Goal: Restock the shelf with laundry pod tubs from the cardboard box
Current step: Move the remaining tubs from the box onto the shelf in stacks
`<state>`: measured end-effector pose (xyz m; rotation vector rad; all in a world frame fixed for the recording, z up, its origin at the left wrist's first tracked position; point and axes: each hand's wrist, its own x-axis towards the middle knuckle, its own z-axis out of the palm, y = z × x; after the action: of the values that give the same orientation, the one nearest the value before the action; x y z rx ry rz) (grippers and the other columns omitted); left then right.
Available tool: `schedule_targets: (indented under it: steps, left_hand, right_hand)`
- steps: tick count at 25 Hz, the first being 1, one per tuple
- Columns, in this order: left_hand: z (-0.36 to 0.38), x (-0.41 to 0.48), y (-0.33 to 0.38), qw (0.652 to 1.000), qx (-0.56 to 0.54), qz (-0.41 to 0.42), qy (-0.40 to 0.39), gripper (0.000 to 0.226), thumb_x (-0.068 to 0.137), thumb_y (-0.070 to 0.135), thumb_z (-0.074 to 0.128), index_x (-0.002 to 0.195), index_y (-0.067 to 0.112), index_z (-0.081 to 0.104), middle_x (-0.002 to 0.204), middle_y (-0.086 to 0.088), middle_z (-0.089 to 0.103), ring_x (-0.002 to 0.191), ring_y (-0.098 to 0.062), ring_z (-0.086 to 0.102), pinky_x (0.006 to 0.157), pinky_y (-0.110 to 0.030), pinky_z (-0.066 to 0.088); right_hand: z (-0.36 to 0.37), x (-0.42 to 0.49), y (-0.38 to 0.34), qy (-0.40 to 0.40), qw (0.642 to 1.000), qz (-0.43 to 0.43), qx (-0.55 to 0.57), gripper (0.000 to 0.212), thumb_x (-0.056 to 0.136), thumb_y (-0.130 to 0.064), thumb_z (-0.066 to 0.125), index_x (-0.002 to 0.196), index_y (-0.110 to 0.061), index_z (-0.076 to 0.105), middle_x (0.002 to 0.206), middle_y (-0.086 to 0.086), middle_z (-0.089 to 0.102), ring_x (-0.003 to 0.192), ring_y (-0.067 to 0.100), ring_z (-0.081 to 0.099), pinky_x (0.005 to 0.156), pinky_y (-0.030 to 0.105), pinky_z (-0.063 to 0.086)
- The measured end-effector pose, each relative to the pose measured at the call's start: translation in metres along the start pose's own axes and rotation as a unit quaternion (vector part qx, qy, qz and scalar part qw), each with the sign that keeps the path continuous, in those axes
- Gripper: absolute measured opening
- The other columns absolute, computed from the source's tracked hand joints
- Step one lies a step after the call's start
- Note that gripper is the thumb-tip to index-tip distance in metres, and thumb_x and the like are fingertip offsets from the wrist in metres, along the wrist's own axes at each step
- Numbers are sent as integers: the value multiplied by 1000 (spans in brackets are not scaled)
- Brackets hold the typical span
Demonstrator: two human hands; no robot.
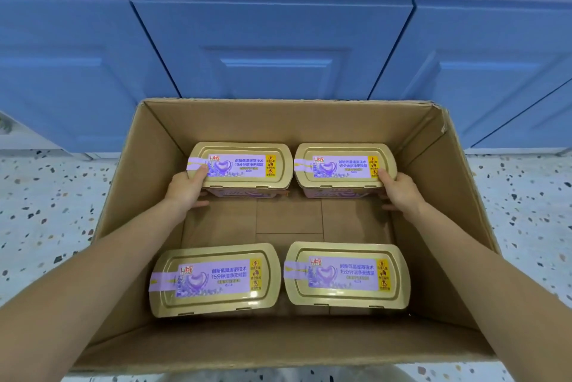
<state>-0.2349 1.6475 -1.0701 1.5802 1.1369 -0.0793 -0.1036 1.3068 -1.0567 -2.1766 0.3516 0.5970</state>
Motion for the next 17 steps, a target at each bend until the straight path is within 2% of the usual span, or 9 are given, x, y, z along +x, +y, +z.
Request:
schedule_targets:
  steps: [3, 4, 6, 9, 11, 12, 17]
  left_hand:
    - [3, -5, -5, 999, -29, 15, 1, 40, 93, 31, 49, 119, 2, 55, 105, -12, 58, 91, -29, 59, 46, -18, 53]
    - [3, -7, -8, 999, -30, 12, 5, 39, 93, 30, 49, 118, 1, 55, 104, -13, 58, 90, -29, 59, 45, -17, 52]
    - [0, -13, -11, 1000, -6, 15, 12, 38, 93, 30, 48, 114, -1, 57, 101, -13, 60, 87, -29, 61, 45, -19, 53]
    - [-6, -27, -4, 997, 50, 35, 37, 34, 90, 29, 50, 100, -2, 59, 96, -19, 64, 79, -35, 66, 54, -33, 60]
    - [-13, -41, 5, 996, 62, 43, 50, 37, 89, 30, 50, 98, -4, 59, 91, -20, 66, 77, -39, 69, 69, -46, 59]
    - [-17, -48, 10, 996, 58, 50, 51, 39, 89, 31, 49, 101, -4, 60, 89, -19, 66, 76, -39, 69, 70, -48, 59]
    - [-41, -95, 42, 989, -6, 141, 43, 25, 94, 29, 43, 100, 9, 57, 95, -12, 65, 74, -27, 66, 48, -28, 56]
  right_hand:
    - [-1, 2, 0, -10, 999, 15, 37, 34, 93, -35, 47, 105, -5, 58, 81, 10, 58, 83, 25, 56, 76, 49, 53]
    - [-1, 1, -1, -4, 999, 18, 33, 38, 92, -35, 47, 105, -2, 59, 80, 10, 59, 82, 26, 58, 78, 49, 52]
    - [-2, -3, -4, 31, 999, 11, -17, 48, 91, -38, 46, 104, 5, 61, 90, 18, 65, 93, 37, 61, 88, 50, 50]
    - [-10, -19, -10, 86, 990, -20, -108, 51, 93, -37, 43, 102, 9, 61, 107, 27, 64, 106, 44, 56, 87, 40, 43]
    - [-20, -31, -14, 98, 988, -48, -113, 51, 93, -36, 43, 100, 11, 61, 107, 29, 64, 105, 44, 56, 84, 40, 42]
    - [-24, -38, -17, 107, 987, -55, -110, 50, 93, -37, 43, 98, 10, 61, 106, 29, 64, 104, 44, 56, 83, 40, 41]
    - [-59, -81, -46, 140, 982, -108, -61, 45, 93, -39, 43, 77, 1, 54, 86, 21, 55, 89, 39, 54, 73, 35, 35]
